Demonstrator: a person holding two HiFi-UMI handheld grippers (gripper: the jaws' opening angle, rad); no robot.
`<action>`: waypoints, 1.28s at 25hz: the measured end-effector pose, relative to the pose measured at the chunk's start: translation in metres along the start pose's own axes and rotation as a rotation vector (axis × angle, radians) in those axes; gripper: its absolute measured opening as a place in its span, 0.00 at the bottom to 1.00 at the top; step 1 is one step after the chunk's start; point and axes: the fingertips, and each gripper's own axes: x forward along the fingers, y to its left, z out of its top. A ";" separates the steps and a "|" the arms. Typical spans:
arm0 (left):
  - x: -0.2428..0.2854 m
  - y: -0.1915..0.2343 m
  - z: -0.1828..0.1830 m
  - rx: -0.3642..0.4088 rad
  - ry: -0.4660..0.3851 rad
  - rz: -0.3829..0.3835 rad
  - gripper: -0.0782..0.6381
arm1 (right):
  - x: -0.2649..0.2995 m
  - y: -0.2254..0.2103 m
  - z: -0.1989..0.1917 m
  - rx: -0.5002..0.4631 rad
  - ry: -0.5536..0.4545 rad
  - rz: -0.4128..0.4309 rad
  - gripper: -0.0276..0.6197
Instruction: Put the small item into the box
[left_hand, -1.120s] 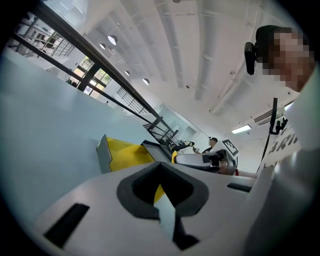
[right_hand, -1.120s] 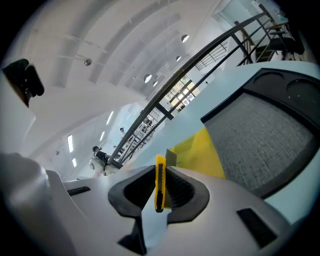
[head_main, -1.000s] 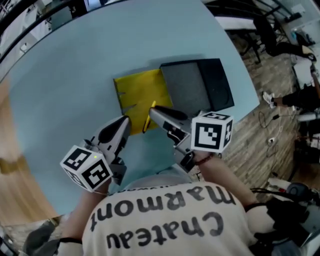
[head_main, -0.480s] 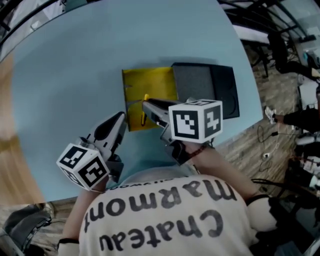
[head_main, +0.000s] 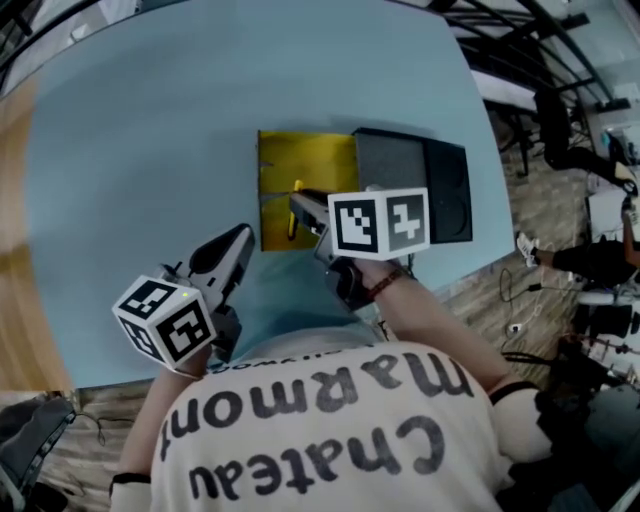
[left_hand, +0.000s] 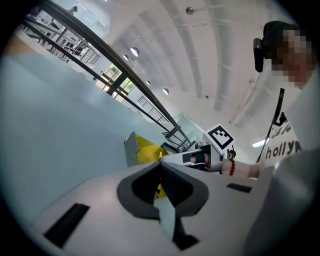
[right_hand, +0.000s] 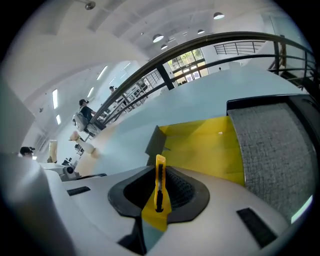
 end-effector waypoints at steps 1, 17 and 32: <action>-0.002 0.001 -0.001 -0.001 0.003 0.005 0.11 | 0.002 -0.002 -0.001 -0.006 0.005 -0.012 0.17; -0.057 0.010 0.008 -0.007 -0.072 0.054 0.11 | 0.027 -0.013 -0.011 -0.028 0.076 -0.121 0.17; -0.066 0.018 0.011 -0.006 -0.087 0.038 0.11 | 0.028 -0.026 -0.014 0.023 0.106 -0.193 0.17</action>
